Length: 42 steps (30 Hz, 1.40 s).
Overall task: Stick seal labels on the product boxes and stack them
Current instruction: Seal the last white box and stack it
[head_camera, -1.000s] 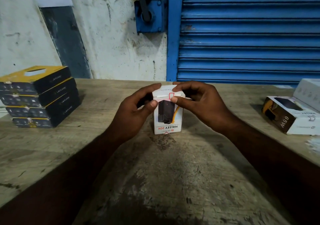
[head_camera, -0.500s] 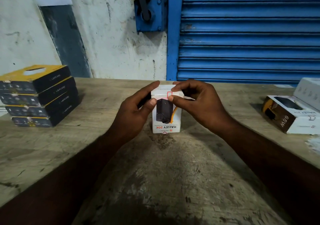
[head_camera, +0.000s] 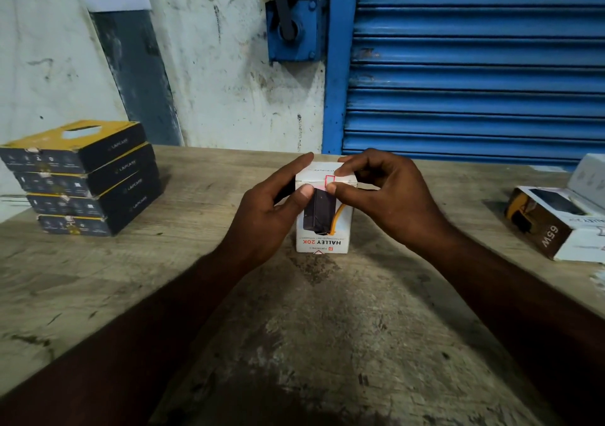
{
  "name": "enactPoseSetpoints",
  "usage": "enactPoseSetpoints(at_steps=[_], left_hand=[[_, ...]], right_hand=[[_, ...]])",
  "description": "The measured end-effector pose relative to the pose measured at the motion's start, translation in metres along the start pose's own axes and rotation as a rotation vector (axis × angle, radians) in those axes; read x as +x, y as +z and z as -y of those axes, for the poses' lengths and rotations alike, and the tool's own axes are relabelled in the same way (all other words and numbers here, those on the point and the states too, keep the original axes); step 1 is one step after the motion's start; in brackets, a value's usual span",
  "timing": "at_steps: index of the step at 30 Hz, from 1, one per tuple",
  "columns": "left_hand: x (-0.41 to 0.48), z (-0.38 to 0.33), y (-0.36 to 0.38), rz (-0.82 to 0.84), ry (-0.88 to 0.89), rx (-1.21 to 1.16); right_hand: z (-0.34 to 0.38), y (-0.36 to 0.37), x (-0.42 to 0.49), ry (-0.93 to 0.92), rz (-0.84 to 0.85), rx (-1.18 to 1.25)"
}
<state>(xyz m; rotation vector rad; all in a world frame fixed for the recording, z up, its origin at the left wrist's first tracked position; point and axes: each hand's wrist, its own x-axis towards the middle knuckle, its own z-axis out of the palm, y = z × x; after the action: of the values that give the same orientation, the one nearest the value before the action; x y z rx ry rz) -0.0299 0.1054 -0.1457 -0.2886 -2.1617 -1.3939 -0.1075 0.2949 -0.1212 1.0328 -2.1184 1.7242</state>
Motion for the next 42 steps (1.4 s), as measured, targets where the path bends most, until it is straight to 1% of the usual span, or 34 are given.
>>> enactPoseSetpoints(at_steps=[5, 12, 18, 27, 34, 42], left_hand=[[-0.001, -0.008, 0.010, -0.113, -0.051, -0.010], [-0.003, -0.015, 0.016, -0.185, -0.068, 0.046], [-0.004, -0.022, 0.021, -0.254, -0.084, 0.096], [-0.003, -0.023, 0.018, -0.216, -0.092, 0.145], [-0.005, -0.022, 0.016, -0.205, -0.098, 0.160], [-0.004, -0.021, 0.017, -0.212, -0.088, 0.174]], right_hand=[[0.000, 0.000, 0.000, -0.007, 0.015, 0.001], [0.001, -0.008, 0.000, -0.033, 0.103, 0.029], [0.002, -0.015, 0.002, 0.001, 0.159, 0.026], [0.001, -0.014, 0.003, 0.010, 0.141, 0.008], [-0.001, -0.003, 0.002, -0.036, 0.056, -0.025], [-0.001, -0.005, 0.002, -0.022, 0.071, -0.048]])
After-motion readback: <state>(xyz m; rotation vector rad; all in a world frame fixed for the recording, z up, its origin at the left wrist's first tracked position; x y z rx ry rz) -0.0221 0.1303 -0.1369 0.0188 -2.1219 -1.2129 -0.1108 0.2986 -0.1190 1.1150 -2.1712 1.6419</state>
